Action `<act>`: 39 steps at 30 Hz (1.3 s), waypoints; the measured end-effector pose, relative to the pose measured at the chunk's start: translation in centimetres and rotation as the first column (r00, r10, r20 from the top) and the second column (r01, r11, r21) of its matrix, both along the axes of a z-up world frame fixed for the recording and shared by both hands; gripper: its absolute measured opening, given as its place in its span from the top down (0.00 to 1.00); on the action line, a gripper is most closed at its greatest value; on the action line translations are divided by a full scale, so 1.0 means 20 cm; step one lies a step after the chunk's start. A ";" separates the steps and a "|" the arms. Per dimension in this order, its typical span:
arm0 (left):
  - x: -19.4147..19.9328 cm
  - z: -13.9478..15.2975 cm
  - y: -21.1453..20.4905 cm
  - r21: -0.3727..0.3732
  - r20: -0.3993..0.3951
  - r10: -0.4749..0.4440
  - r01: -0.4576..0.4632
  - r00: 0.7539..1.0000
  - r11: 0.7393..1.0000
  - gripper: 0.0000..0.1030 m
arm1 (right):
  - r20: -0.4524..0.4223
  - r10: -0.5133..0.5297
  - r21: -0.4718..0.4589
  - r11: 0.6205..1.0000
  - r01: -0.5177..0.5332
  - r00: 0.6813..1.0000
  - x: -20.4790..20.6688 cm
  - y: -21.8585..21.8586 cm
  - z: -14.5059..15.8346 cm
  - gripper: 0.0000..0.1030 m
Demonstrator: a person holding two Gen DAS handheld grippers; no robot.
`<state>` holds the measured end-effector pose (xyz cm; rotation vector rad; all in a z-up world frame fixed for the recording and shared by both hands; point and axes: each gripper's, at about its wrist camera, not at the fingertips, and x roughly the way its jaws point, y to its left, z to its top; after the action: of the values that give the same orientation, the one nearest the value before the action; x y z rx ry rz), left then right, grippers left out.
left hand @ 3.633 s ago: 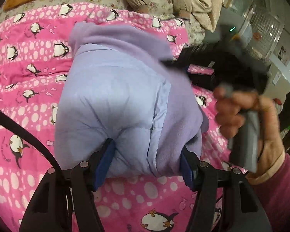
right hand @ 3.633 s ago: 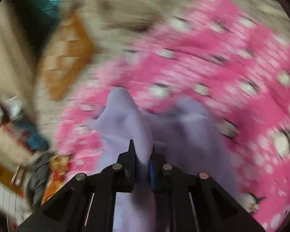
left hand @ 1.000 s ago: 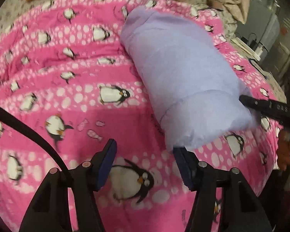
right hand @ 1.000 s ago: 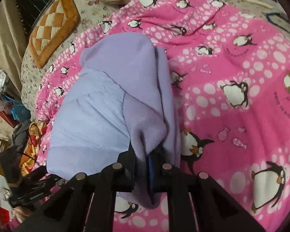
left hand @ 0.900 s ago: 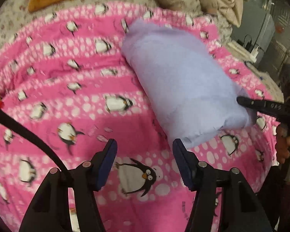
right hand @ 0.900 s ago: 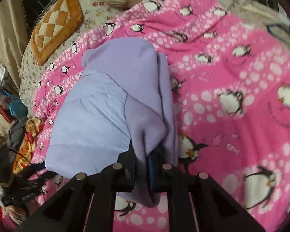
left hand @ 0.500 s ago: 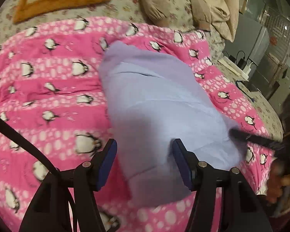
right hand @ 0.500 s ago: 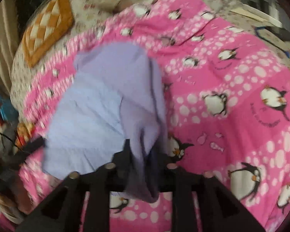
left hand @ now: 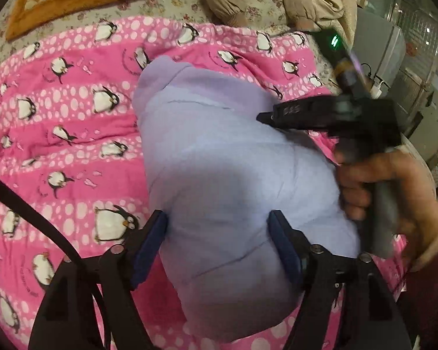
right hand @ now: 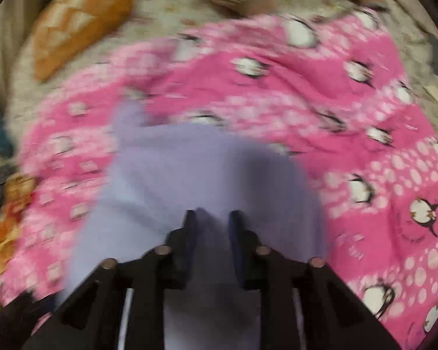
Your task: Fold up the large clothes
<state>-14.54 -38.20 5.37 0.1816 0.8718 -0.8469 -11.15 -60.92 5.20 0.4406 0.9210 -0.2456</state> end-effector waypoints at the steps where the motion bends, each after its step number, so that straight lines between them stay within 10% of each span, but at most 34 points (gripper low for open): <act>1: 0.00 -0.01 -0.01 -0.001 0.000 -0.005 0.005 1.000 1.000 0.52 | 0.006 -0.041 -0.001 0.999 0.041 0.999 0.00 -0.03 -0.05 0.88; 7: 0.02 -0.07 -0.04 0.023 -0.055 0.023 -0.021 0.998 0.999 0.51 | 0.045 -0.177 0.158 0.973 0.168 0.983 -0.10 -0.23 -0.18 0.88; 14: 0.03 -0.10 -0.02 0.031 -0.074 0.048 -0.046 0.996 0.998 0.51 | 0.139 -0.084 0.104 0.992 0.070 0.987 -0.34 -0.06 0.10 0.61; 28: 0.01 -0.11 -0.04 0.069 -0.049 0.063 -0.060 0.997 0.996 0.51 | 0.036 -0.076 0.064 0.995 0.074 0.996 -0.59 0.06 -0.09 0.51; 39: 0.01 -0.11 -0.01 0.055 -0.086 0.079 -0.075 0.993 0.996 0.51 | 0.079 -0.110 0.101 0.990 0.102 0.991 -0.64 0.07 0.05 0.50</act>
<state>-14.30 -38.34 3.21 0.1560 0.9778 -0.7650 -24.02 -59.53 6.16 0.5866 0.8296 -0.2776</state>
